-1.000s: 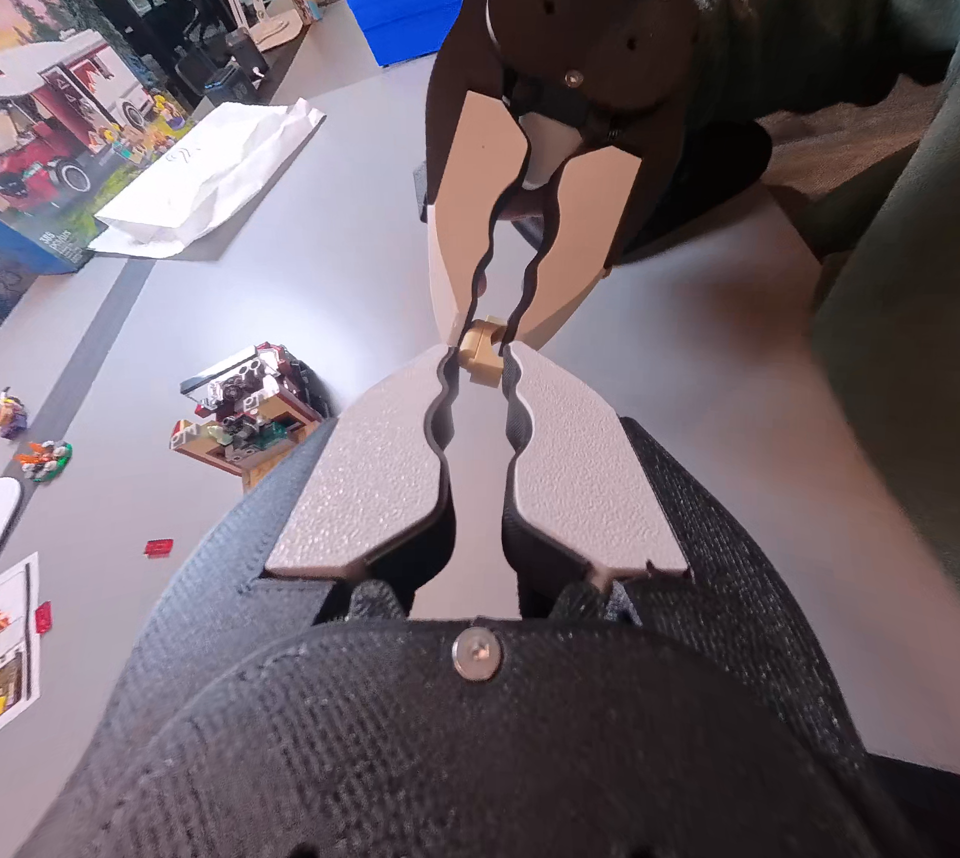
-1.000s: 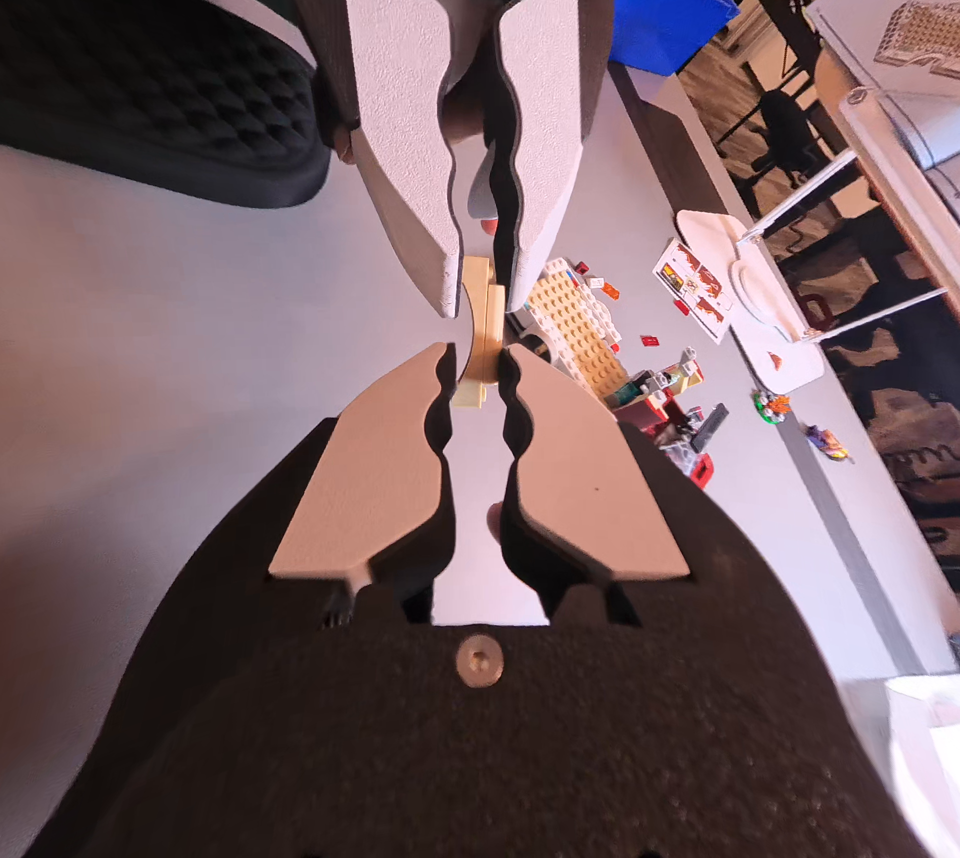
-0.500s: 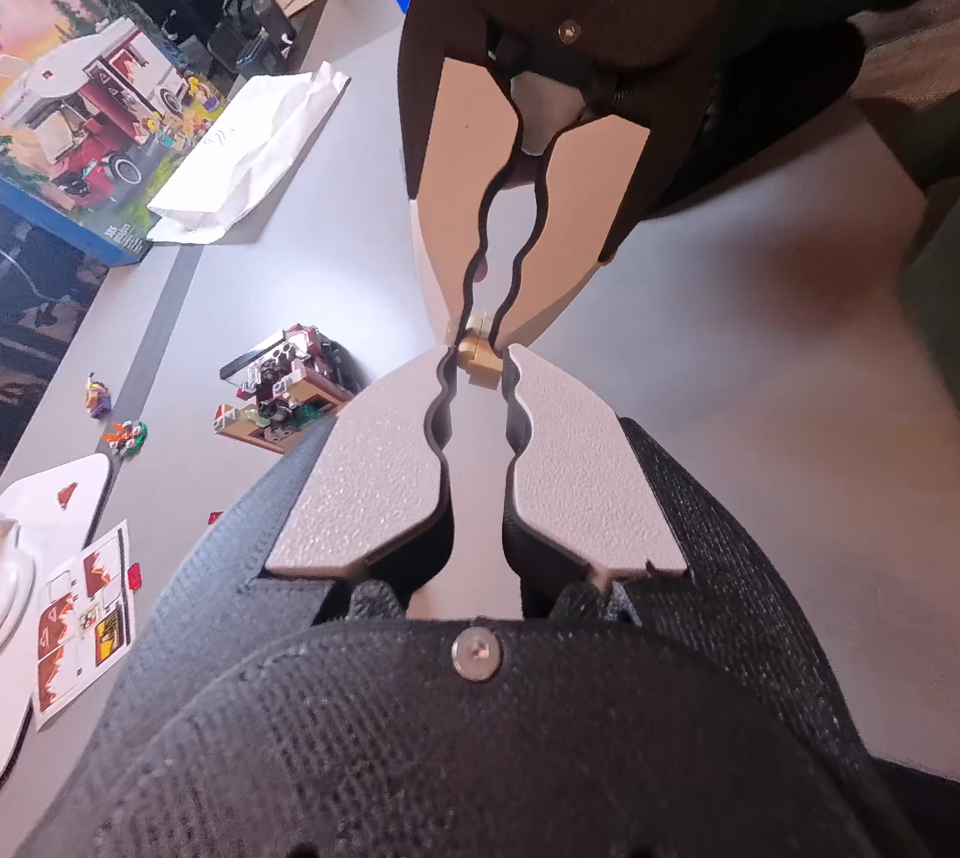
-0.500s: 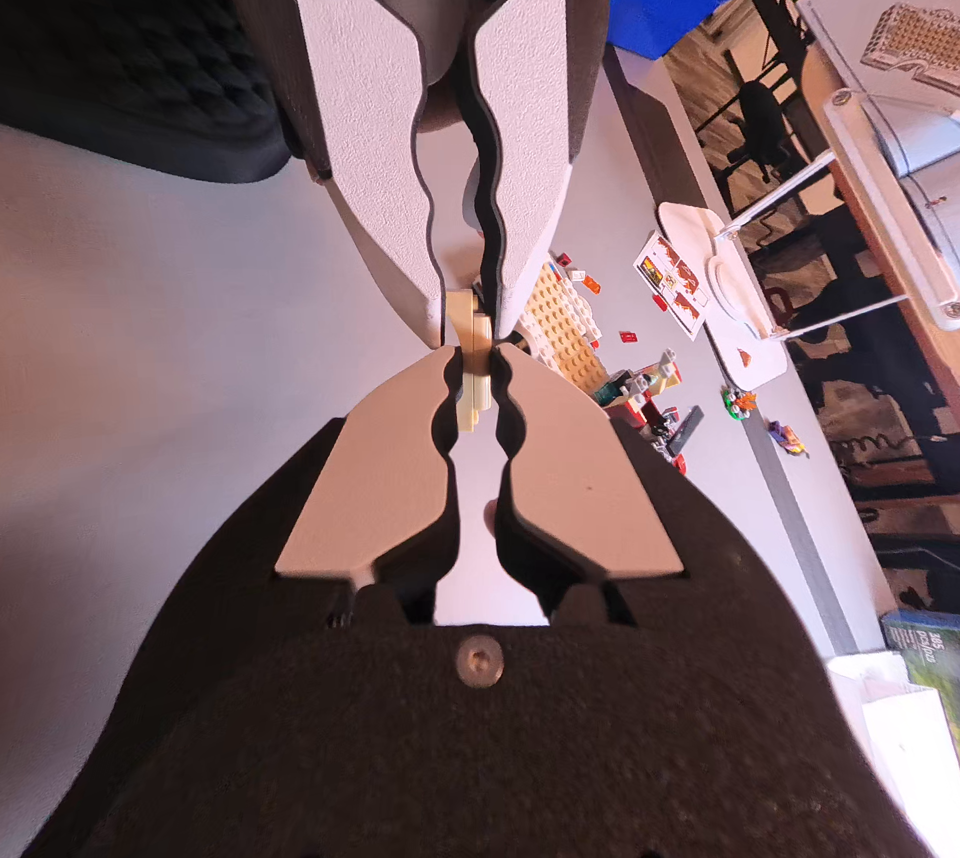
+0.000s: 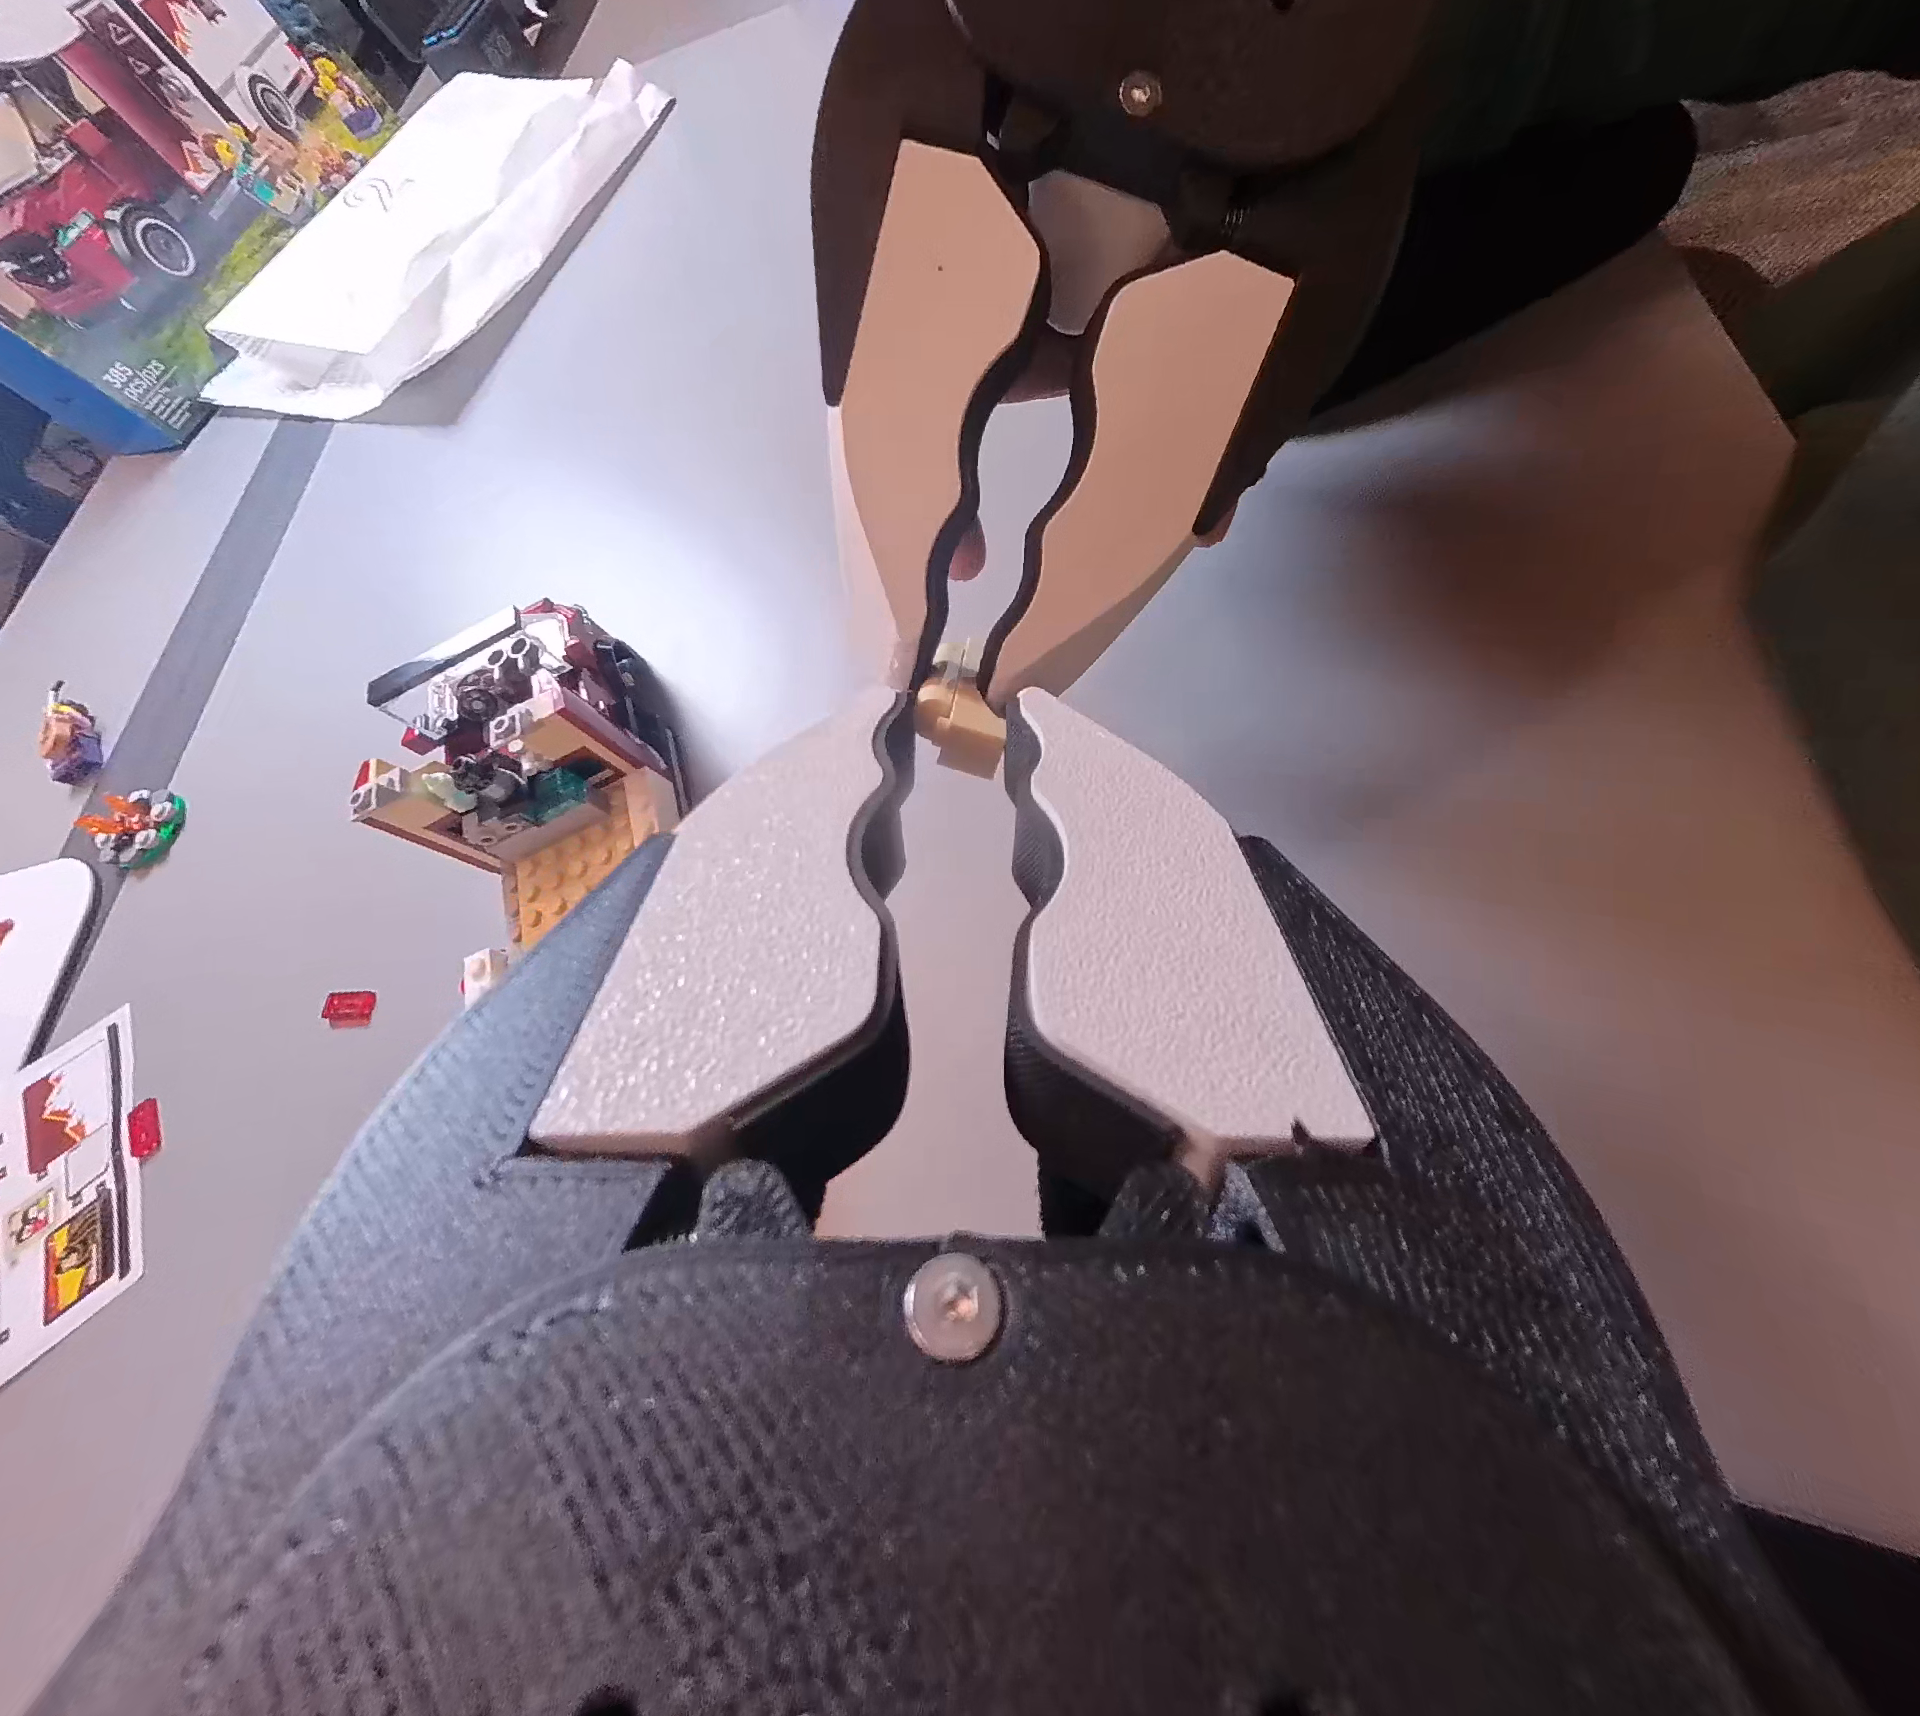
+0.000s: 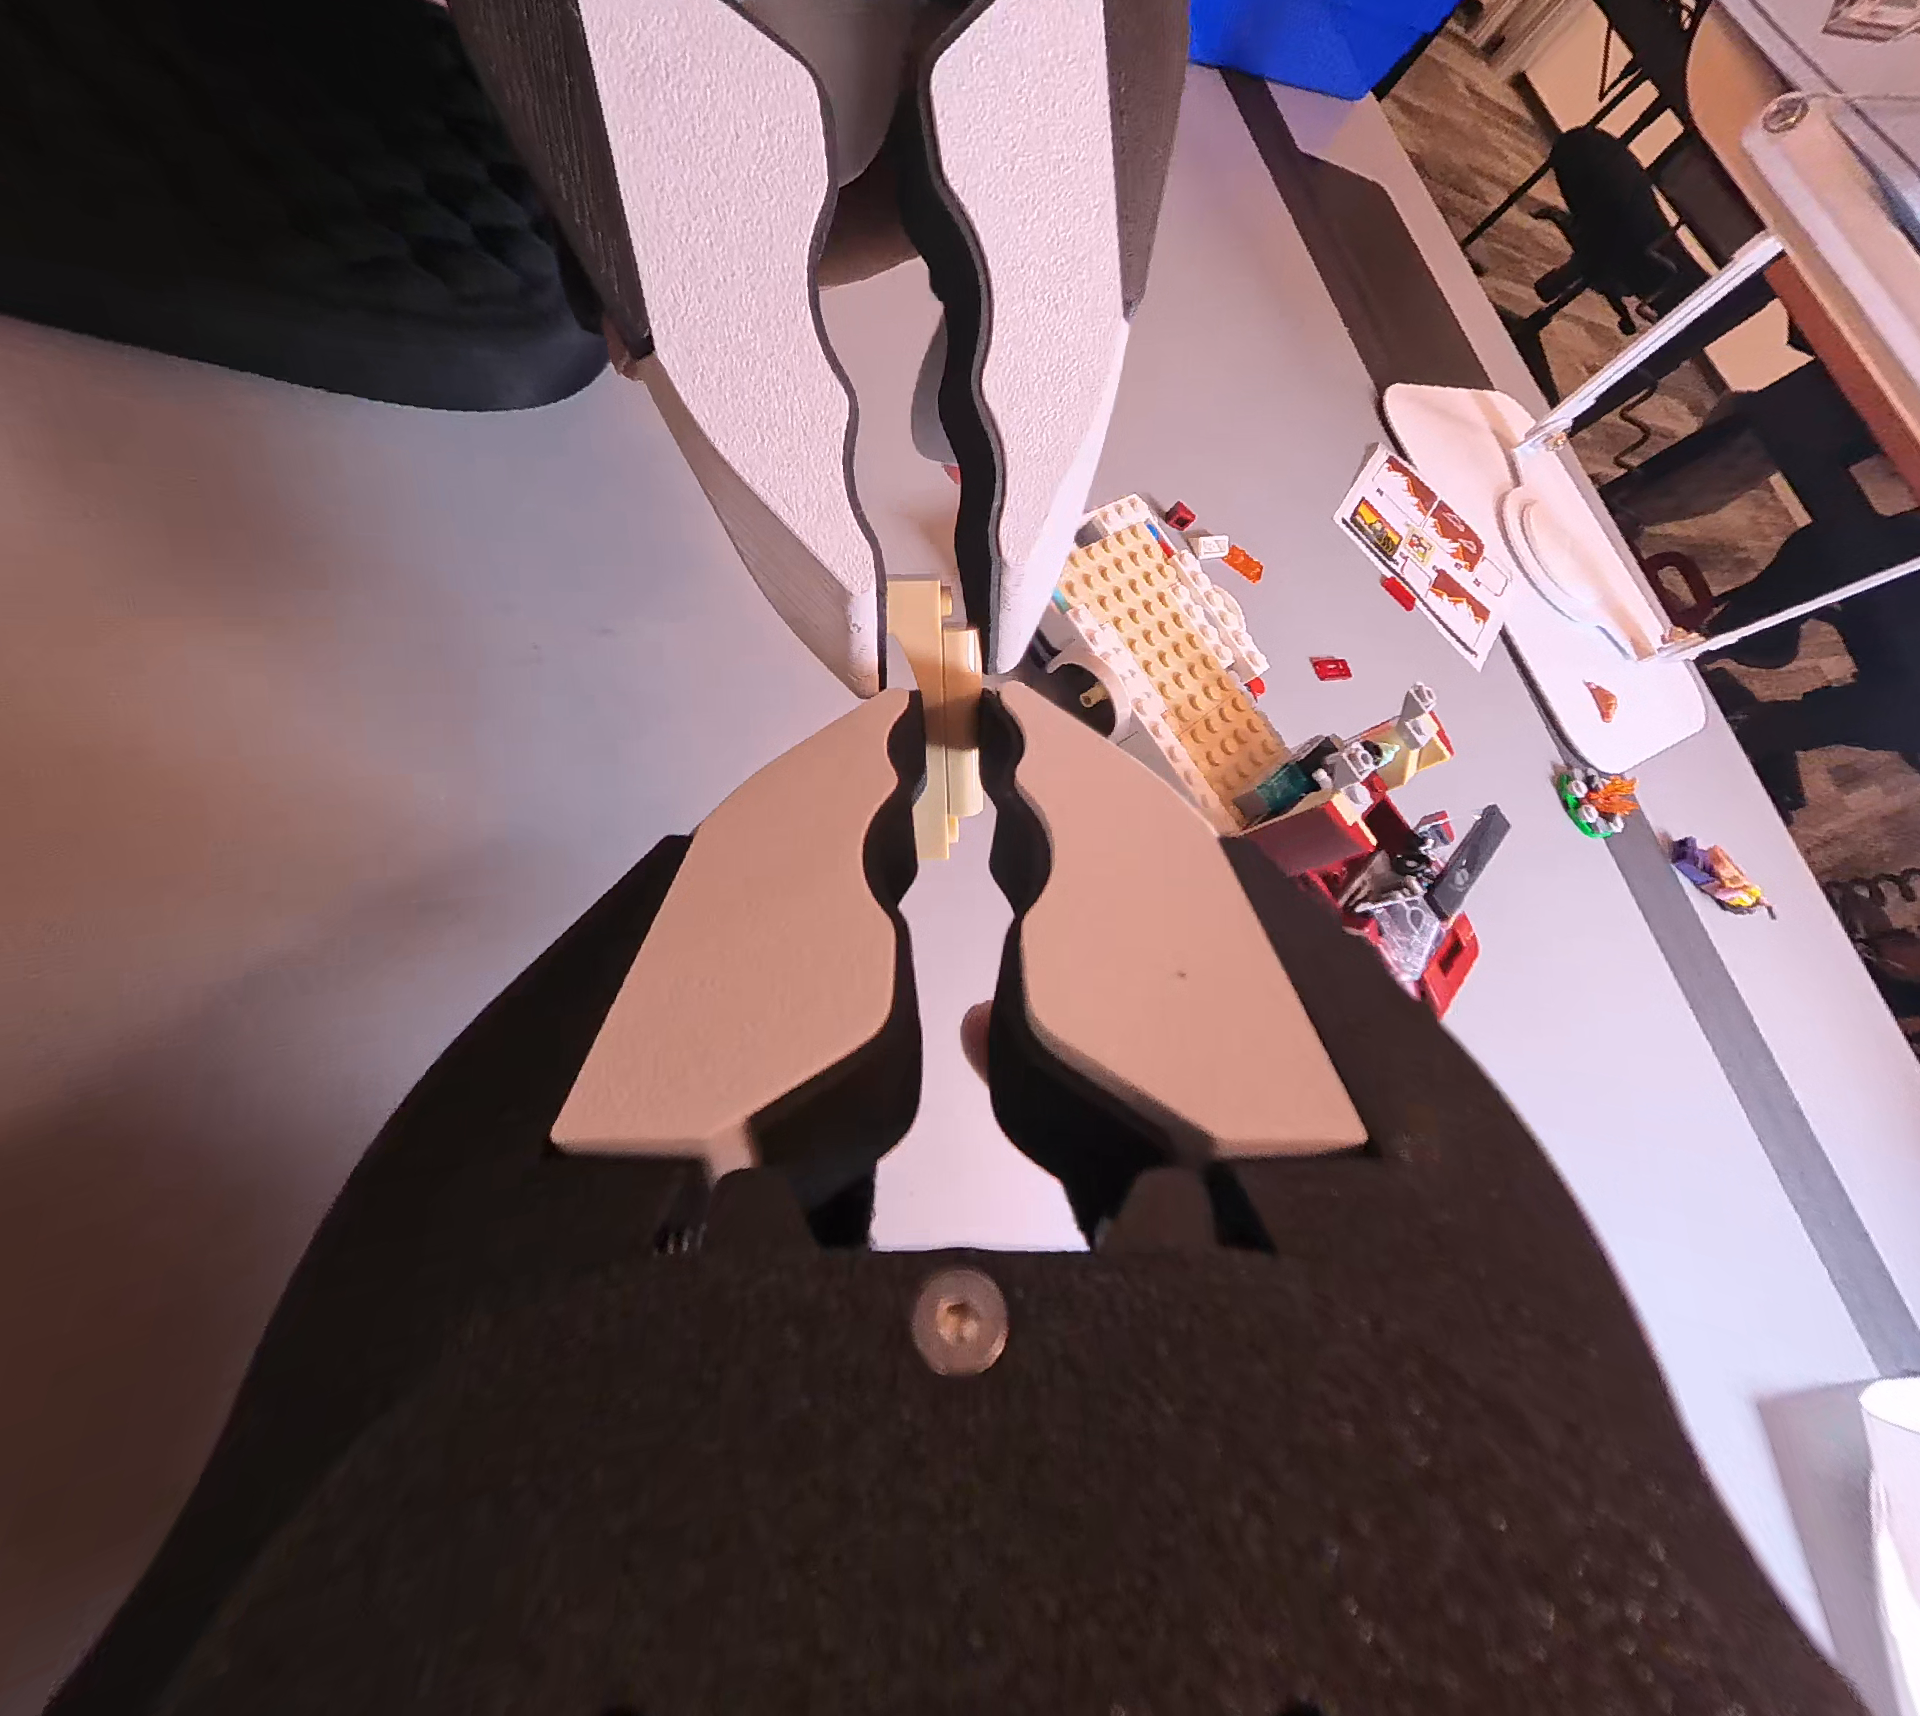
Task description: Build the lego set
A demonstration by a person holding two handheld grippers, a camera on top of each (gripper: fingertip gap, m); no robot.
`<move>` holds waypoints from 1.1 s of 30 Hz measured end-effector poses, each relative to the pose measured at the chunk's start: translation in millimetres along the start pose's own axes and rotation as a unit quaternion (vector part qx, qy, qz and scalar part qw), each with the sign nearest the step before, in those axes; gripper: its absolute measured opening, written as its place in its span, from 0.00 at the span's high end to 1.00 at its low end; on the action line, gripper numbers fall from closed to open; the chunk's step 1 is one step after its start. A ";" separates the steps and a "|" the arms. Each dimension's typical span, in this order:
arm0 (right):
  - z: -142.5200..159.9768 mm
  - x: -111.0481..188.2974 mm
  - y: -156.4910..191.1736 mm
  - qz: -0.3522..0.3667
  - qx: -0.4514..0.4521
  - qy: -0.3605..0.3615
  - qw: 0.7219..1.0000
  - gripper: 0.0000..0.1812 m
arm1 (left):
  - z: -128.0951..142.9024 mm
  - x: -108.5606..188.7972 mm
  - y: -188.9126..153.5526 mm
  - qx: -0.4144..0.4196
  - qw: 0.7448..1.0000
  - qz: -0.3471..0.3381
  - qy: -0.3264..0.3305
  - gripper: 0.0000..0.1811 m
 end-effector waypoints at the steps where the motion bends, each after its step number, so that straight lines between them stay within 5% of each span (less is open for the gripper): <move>1: 0.8 -0.6 0.3 -0.002 0.001 0.001 1.000 0.94 | 0.6 -0.7 -0.5 -0.005 1.000 0.000 0.002 0.91; 22: -1.7 6.2 -3.2 0.019 -0.002 -0.024 1.000 0.94 | 0.1 4.4 2.7 -0.015 0.999 -0.014 -0.040 0.91; 25: -3.7 13.8 -10.2 0.024 -0.026 -0.036 0.999 0.66 | 2.6 9.8 9.1 -0.020 0.998 -0.031 -0.052 0.91; 33: 0.2 21.7 -12.9 0.045 -0.023 -0.038 0.998 0.66 | 13.5 21.1 21.4 -0.013 0.993 -0.038 -0.110 0.91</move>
Point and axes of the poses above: each gripper's, where its closed fingertips meet, x back along the fingers, z out of its underside, y = z × x across the jaws, the point moved 8 cm from there along x, back along the fingers, and after that the axes turned 2 degrees about y, right-handed, at the moved point
